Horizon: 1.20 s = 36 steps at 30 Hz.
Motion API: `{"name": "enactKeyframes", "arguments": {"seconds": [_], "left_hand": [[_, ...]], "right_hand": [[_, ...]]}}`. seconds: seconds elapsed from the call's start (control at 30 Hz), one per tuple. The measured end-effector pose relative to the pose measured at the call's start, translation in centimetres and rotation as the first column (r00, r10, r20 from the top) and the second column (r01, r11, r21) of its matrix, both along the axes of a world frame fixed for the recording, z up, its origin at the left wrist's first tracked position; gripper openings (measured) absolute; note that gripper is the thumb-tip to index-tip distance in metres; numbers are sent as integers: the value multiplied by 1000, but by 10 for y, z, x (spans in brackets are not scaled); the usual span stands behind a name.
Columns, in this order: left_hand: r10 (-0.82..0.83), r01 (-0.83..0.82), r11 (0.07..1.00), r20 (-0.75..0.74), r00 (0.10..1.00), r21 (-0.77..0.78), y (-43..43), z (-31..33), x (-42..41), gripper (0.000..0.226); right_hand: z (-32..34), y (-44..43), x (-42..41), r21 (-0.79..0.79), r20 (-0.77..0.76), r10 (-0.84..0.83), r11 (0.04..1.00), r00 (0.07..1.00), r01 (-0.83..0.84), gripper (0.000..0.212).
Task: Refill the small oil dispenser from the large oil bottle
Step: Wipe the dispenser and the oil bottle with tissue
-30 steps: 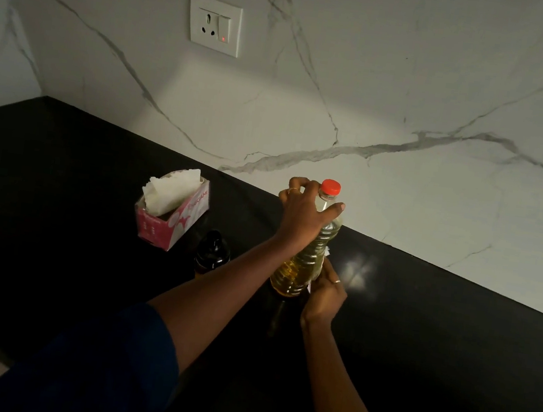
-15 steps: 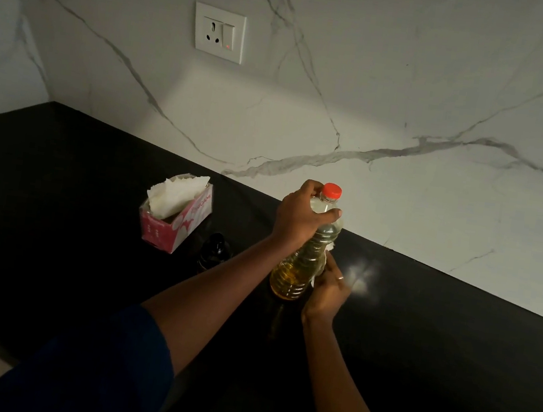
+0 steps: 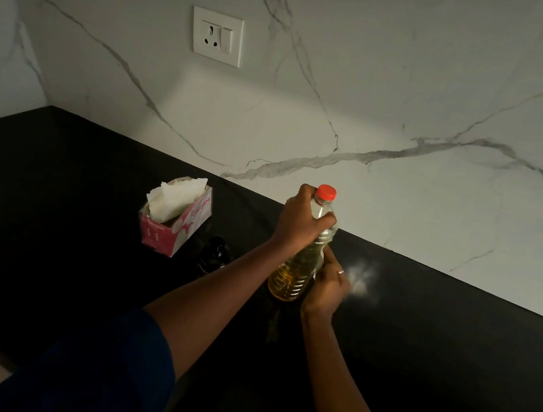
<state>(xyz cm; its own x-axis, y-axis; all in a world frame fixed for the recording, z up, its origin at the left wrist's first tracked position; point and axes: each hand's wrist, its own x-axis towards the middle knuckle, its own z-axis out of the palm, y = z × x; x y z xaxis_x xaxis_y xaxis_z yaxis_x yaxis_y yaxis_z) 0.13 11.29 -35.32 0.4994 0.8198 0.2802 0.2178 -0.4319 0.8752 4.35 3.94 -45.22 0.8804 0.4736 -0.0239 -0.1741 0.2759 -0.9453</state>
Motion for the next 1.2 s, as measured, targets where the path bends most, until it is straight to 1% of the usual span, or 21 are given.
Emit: {"name": "enactKeyframes", "arguments": {"seconds": [0.07, 0.13, 0.2, 0.27, 0.3, 0.37, 0.43, 0.53, 0.63, 0.73, 0.77, 0.83, 0.9, 0.97, 1.03, 1.1, 1.2], "left_hand": [[-7, 7, 1000, 9, 1000, -5, 1, -2, 0, 44], [-12, 12, 1000, 15, 1000, -9, 2, -2, 0, 45], [-16, 16, 1000, 15, 1000, -14, 1, -1, 1, 49], [-23, 23, 999, 10, 1000, -22, 1, 1, 1, 51], [-25, 26, 999, 7, 1000, -26, 0, 1, 1, 51], [-31, 31, 999, 1, 1000, -32, 0, 2, 0, 50], [-35, 35, 999, -3, 999, -36, 1, 2, -2, 49], [-51, 51, 998, 1, 999, -28, 1, 3, -4, 46], [-59, 59, 998, -7, 998, -38, 2, 3, -5, 47], [-55, 54, 997, -18, 998, -48, 2, 3, -4, 46], [-50, 49, 998, -23, 998, -46, 2, 3, -4, 46], [-44, 42, 998, -33, 998, -41, 2, 3, -4, 45], [-39, 37, 999, -45, 998, -38, 2, 4, -4, 45], [-33, 31, 999, -53, 998, -37, 2, 4, -4, 46], [-36, 33, 999, -62, 997, -37, 2, 4, -4, 46], [-43, 40, 998, -70, 997, -41, 3, 5, -5, 46], [-29, 28, 999, -36, 999, -23, 1, 4, -4, 47]], "right_hand": [[-7, -5, -12, 8, -20, -79, 997, 997, 79, 35], [-15, -9, -18, -37, -36, -102, 994, 994, 101, 38], [-15, -6, -14, -128, -51, -93, 988, 994, 86, 36], [-7, 0, -4, -180, -89, -32, 984, 995, 16, 31], [-2, 3, 1, -179, -91, 3, 984, 996, -19, 30], [8, 6, 6, -162, -35, 40, 986, 999, -45, 32], [14, 6, 6, -116, 11, 40, 992, 999, -38, 36], [8, 1, -4, -68, 22, 8, 998, 1000, -6, 39], [-5, -5, -15, -150, 20, -33, 988, 999, 36, 38], [0, -4, -11, -241, -25, -23, 970, 999, 16, 20], [4, -2, -6, -260, -27, 3, 966, 1000, -10, 19], [14, 2, 1, -281, 19, 54, 959, 998, -47, 25], [25, 4, 3, -240, 81, 64, 970, 995, -43, 26], [31, 6, -1, -171, 100, 25, 985, 995, -8, 30], [30, 5, -12, -101, 66, -32, 994, 997, 39, 36], [25, 1, -27, -50, 22, -53, 997, 998, 54, 39], [16, -2, -36, -59, 28, -68, 996, 997, 70, 38]]}}
